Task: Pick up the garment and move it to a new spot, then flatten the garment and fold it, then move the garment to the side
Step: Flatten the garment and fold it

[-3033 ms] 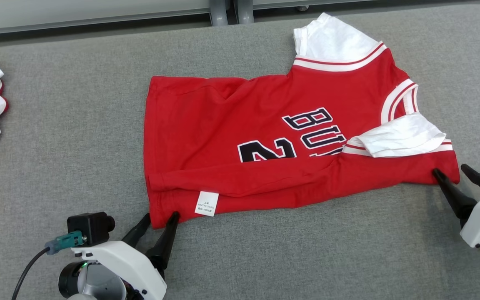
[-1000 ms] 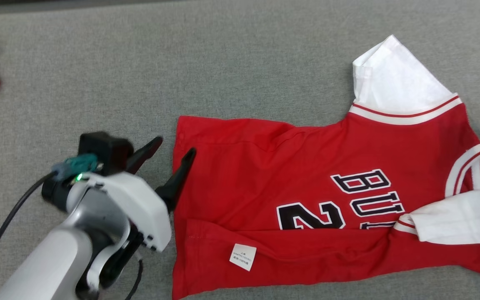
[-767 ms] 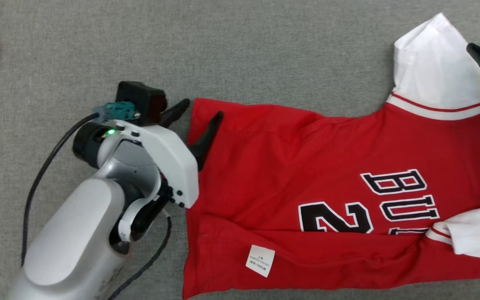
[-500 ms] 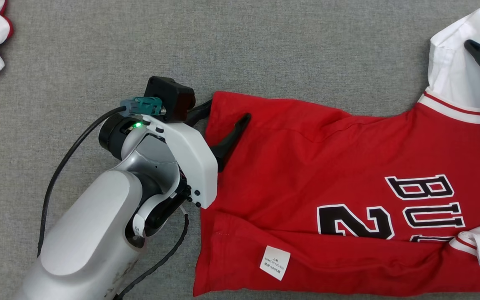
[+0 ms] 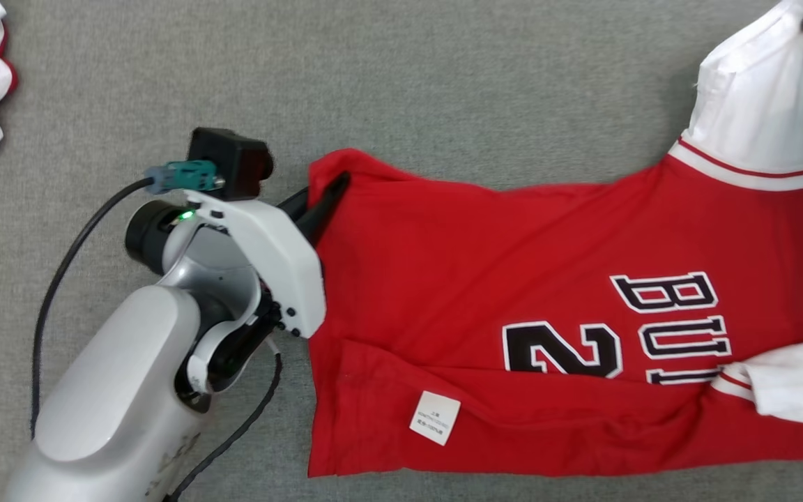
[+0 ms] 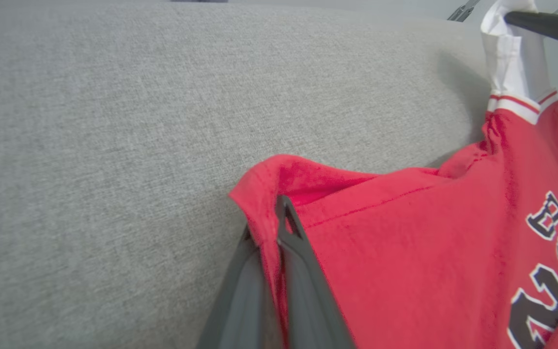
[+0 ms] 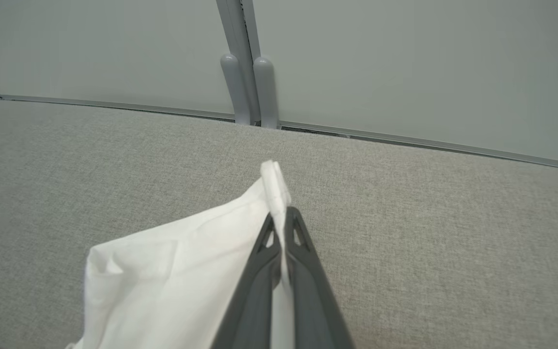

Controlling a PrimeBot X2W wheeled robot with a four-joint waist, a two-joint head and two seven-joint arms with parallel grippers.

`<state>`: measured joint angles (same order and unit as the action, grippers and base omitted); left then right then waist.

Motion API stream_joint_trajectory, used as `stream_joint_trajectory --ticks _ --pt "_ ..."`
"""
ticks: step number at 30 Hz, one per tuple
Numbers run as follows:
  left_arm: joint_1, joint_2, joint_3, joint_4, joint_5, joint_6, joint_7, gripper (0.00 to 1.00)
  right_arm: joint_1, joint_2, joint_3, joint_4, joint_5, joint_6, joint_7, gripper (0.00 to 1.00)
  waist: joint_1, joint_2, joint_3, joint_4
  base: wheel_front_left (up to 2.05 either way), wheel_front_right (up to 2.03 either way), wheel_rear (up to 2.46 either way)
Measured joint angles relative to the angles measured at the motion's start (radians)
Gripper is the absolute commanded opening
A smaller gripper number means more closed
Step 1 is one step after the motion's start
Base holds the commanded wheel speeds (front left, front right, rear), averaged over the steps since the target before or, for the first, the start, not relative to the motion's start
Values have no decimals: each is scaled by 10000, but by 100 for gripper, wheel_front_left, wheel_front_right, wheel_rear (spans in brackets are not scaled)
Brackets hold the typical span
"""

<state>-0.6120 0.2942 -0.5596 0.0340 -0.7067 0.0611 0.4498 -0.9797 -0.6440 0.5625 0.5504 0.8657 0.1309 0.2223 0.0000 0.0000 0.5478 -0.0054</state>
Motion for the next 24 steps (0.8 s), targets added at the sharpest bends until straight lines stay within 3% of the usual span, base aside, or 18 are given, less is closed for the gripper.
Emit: stream_joint_trajectory --ticks 10,16,24 --pt "1106 474 665 -280 -420 355 -453 0 922 -876 616 -1156 1185 0 -1381 0 0 0 -1089 -547 0 0 0" --pt "3042 700 761 -1499 -744 571 -986 0 3403 -1724 947 -2738 1739 0 -2648 0 0 0 -1963 -1051 0 0 0" --pt "5842 665 1753 -3104 -1691 1406 -2061 0 5794 -1561 1045 -3329 1875 0 -3605 0 0 0 -2658 -1651 0 0 0"
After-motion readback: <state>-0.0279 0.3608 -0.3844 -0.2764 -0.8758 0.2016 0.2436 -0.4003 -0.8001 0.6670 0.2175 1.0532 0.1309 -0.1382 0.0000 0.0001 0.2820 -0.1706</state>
